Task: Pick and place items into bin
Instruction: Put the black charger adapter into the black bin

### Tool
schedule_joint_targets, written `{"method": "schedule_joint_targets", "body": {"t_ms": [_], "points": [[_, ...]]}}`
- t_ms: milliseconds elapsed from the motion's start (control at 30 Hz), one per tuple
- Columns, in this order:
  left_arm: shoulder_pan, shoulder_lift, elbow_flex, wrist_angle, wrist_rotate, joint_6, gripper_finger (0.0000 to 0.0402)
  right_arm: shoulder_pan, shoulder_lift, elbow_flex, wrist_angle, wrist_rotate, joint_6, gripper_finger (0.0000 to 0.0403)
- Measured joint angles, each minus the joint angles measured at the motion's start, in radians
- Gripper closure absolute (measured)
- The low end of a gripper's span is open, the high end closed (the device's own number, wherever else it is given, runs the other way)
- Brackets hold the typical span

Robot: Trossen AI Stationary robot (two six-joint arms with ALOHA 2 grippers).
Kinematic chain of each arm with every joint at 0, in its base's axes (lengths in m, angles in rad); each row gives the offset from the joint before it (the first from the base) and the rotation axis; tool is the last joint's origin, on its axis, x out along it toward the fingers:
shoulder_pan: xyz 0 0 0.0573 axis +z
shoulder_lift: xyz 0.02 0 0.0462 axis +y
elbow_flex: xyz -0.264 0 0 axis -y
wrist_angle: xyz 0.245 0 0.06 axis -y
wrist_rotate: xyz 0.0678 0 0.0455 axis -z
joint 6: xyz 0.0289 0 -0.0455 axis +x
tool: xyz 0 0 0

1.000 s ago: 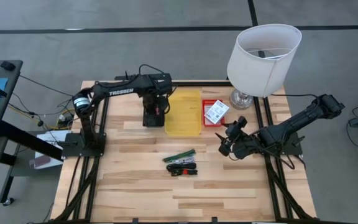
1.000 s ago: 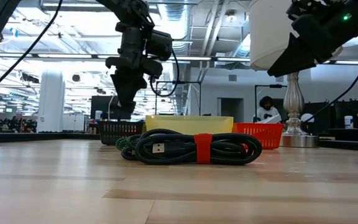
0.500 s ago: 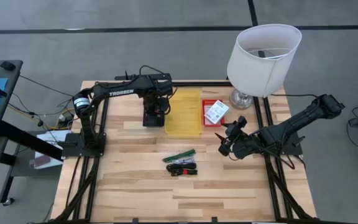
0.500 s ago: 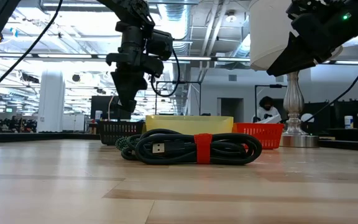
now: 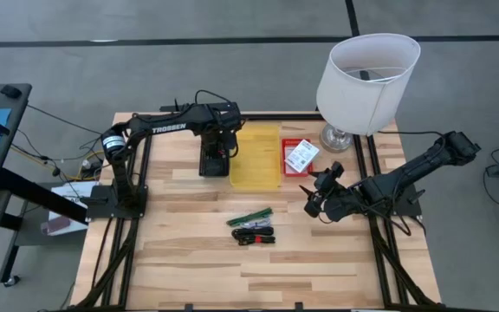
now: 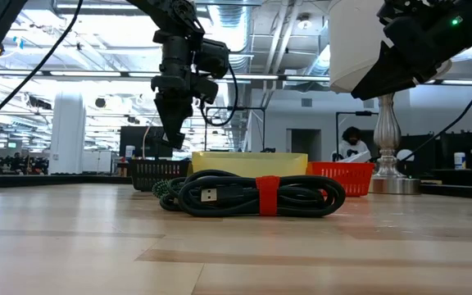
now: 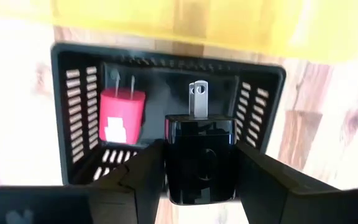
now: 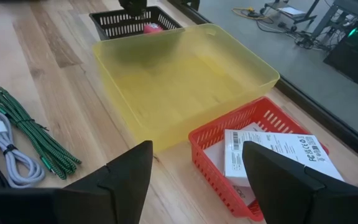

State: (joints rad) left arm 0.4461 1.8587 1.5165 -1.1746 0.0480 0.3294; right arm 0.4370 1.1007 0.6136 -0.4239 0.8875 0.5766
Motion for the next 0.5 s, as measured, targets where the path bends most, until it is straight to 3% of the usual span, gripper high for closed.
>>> {"method": "schedule_joint_targets", "body": {"t_ms": [500], "points": [[0.003, 0.009, -0.114, 0.065, -0.004, -0.039, 0.0232, 0.0, 0.0, 0.0, 0.0, 0.0, -0.009, 0.0158]]}}
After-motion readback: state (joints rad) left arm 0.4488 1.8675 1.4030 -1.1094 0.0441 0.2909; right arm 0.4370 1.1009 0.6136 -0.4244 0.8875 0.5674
